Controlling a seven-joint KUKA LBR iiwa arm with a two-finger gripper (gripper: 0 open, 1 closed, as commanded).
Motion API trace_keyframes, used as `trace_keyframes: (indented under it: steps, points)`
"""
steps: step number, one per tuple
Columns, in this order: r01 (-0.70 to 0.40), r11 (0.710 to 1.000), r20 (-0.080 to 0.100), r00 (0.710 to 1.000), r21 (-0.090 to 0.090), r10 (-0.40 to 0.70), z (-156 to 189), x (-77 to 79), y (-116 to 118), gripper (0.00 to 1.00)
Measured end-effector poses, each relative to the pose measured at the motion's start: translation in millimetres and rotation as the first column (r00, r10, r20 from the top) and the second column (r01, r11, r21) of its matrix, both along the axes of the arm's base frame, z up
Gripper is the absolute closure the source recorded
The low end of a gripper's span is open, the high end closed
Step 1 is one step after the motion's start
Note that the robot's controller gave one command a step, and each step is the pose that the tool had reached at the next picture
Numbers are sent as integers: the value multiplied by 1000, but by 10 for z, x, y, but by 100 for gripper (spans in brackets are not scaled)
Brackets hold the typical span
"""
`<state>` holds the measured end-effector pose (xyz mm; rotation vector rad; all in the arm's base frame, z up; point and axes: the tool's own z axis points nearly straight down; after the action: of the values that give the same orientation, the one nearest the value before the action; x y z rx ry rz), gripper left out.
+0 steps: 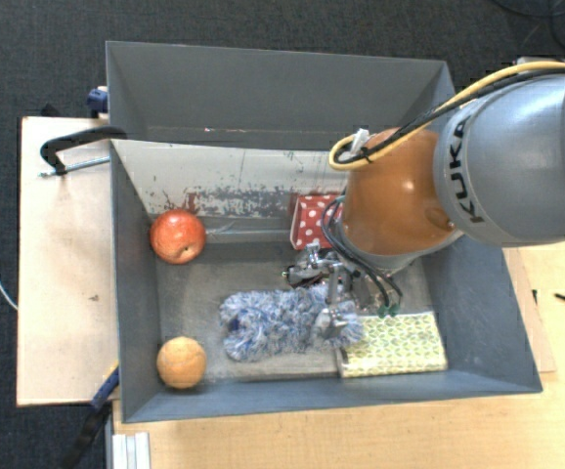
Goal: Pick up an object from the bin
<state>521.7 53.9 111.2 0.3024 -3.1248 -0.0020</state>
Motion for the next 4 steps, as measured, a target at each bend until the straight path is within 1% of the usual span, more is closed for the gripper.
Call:
trace_keyframes:
  steps: [1,2,3,4]
  points:
    - [53,999,8,999,1,-53,193,23,24,0]
    - [179,984,4,984,1,-179,-397,26,75,0]
    - [84,996,10,996,2,-84,-368,96,127,100]
    - [84,996,10,996,2,-84,-368,96,127,100]
